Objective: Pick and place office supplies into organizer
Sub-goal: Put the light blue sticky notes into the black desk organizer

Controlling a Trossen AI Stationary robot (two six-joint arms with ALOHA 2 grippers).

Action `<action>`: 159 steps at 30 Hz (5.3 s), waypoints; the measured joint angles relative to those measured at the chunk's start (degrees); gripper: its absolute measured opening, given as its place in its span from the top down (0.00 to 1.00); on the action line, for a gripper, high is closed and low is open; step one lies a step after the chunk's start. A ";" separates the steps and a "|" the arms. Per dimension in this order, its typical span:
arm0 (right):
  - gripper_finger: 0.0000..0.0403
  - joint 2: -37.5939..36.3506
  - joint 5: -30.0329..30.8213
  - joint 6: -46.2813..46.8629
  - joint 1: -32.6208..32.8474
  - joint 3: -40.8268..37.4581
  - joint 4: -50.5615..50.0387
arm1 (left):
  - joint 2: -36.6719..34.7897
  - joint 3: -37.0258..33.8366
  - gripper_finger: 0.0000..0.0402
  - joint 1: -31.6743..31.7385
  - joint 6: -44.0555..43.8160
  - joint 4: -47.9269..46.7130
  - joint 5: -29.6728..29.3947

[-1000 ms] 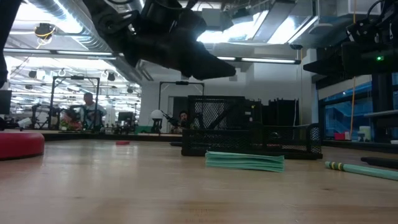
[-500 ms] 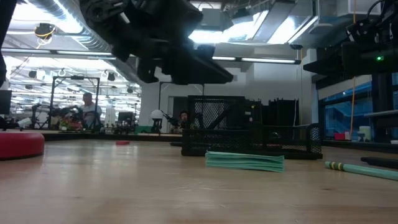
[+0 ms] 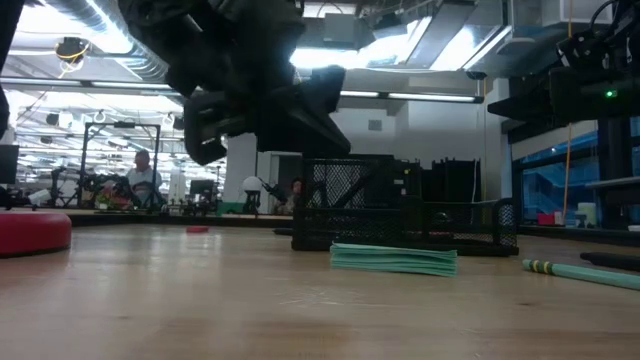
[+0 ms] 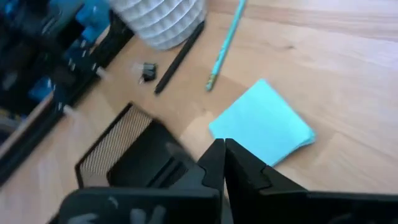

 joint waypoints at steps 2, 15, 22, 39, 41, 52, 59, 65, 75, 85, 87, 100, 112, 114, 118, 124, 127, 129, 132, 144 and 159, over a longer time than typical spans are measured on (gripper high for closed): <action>0.79 0.01 0.00 0.00 0.01 0.00 0.00 | 0.00 0.00 0.99 -1.63 1.86 0.13 0.02; 0.79 0.01 -0.16 6.23 0.01 0.01 0.02 | 0.22 0.00 1.00 -6.52 11.10 1.17 -10.29; 0.79 -0.01 -0.63 12.67 0.01 0.01 1.68 | 3.20 0.04 1.00 -7.21 12.31 2.30 -7.06; 0.79 -0.01 -0.98 16.74 0.01 0.00 1.11 | 9.68 0.05 1.00 -7.98 1.52 10.14 -9.02; 0.79 -0.01 -0.97 16.84 0.01 -0.01 1.03 | 10.07 0.01 1.00 -7.94 -1.34 10.06 -8.17; 0.79 -0.01 -1.05 17.99 0.01 0.01 0.90 | 10.82 0.07 1.00 -7.96 -10.09 9.16 -6.65; 0.79 -0.01 -1.05 17.94 0.01 0.00 0.90 | 10.95 0.07 1.00 -8.45 -12.31 8.99 -10.60; 0.79 -0.01 -1.07 17.66 0.02 0.00 0.90 | 12.73 0.13 1.00 -9.20 -13.71 10.30 -10.51; 0.79 -0.01 -1.11 17.67 0.03 -0.01 0.68 | 16.24 4.17 1.00 -9.10 -15.79 7.50 -8.74; 0.79 0.37 -12.21 6.74 0.03 1.48 1.61 | 16.22 4.20 1.00 -8.81 -16.37 7.13 -8.69; 0.79 1.36 -12.35 5.65 0.03 3.65 0.14 | 16.22 4.20 0.99 -8.55 -16.41 7.05 -8.35; 0.79 28.66 -9.36 -5.13 5.92 20.15 -3.94 | 16.22 4.13 1.00 -7.52 -17.38 6.84 -6.40; 0.79 57.98 -1.88 -12.13 17.93 40.56 -9.58 | 16.22 4.13 1.00 -6.97 -18.00 6.58 -4.95; 0.79 61.17 -1.86 -11.78 19.48 44.01 -11.64 | 16.22 4.11 1.00 -6.82 -18.38 6.41 -4.43; 0.79 66.97 -1.85 -11.99 23.06 49.07 -14.69 | 16.24 4.09 0.99 -6.82 -18.91 6.16 -4.41; 0.79 73.29 -1.86 -11.18 27.98 51.72 -15.75 | 16.24 4.09 1.00 -6.84 -18.93 6.03 -4.35; 0.79 74.85 -1.86 -7.68 30.03 51.90 -15.52 | 16.24 4.09 0.99 -6.84 -18.93 5.88 -4.31; 0.79 75.46 -1.92 -5.17 31.12 51.92 -15.26 | 16.24 4.11 1.00 -6.84 -18.93 5.88 -4.26; 0.79 76.16 -2.83 -1.52 32.50 51.92 -15.17 | 16.24 4.11 1.00 -6.82 -18.93 5.86 -4.26; 0.73 84.03 -10.65 1.73 34.27 51.92 -10.92 | 16.24 4.11 0.99 -6.86 -18.84 5.79 -4.37; 0.58 92.17 -8.17 4.50 36.82 51.92 -16.26 | 16.26 4.11 0.99 -6.77 -18.91 5.57 -4.42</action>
